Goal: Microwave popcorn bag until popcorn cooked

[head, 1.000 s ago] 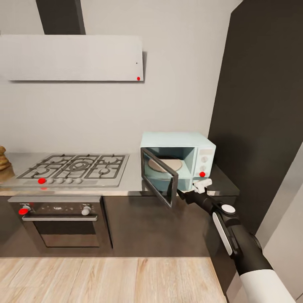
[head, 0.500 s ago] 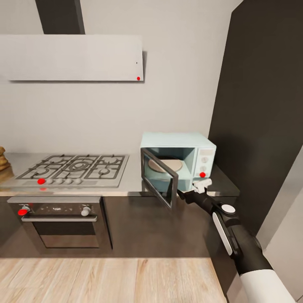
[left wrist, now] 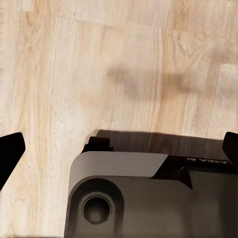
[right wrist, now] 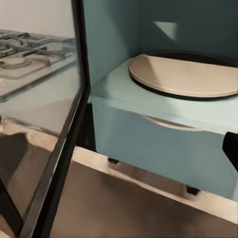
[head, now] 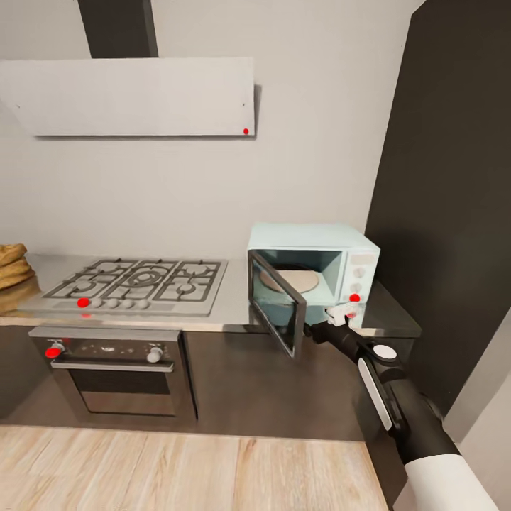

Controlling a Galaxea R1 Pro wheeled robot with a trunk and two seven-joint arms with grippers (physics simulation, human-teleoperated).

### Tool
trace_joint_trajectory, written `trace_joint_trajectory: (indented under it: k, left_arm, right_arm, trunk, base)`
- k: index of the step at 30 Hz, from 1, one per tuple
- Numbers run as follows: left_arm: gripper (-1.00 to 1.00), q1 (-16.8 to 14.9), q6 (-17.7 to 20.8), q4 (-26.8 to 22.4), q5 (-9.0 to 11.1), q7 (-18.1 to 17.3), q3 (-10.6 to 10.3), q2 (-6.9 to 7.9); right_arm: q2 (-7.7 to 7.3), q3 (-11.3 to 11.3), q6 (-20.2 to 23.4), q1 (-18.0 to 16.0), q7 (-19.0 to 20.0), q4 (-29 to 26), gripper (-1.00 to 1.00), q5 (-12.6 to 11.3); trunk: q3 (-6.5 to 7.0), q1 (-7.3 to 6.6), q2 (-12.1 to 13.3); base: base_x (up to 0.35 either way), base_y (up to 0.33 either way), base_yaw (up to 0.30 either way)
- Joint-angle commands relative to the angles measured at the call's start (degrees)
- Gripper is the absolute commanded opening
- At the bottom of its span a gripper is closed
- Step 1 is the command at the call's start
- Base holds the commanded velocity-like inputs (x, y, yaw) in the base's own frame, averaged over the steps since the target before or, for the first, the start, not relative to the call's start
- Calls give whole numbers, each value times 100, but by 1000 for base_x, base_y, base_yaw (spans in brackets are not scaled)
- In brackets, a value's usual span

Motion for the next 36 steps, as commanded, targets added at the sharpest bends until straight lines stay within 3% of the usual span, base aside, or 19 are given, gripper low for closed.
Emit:
trace_joint_trajectory:
  k: [1, 11, 26, 36]
  left_arm:
    - [100, -6, -20, 8, 2, 5, 31, -3]
    - [100, -6, -20, 8, 2, 5, 31, -3]
    - [100, -6, -20, 8, 2, 5, 31, -3]
    - [100, -6, -20, 8, 2, 5, 31, -3]
  right_arm:
    - [-4, 3, 36, -2, 13, -10, 100, -14]
    - [-4, 11, 36, 7, 48, -52, 100, -13]
    - [-4, 18, 34, 7, 43, -56, 100, -13]
    - [-4, 11, 36, 7, 48, -63, 100, -13]
  trunk:
    - [-7, 0, -4]
    - [-7, 0, -4]
    - [-14, 0, -4]
    - [-16, 0, -4]
  base:
    - [0, 0, 261]
    - [0, 0, 72]
    - [0, 0, 198]
    - [0, 0, 11]
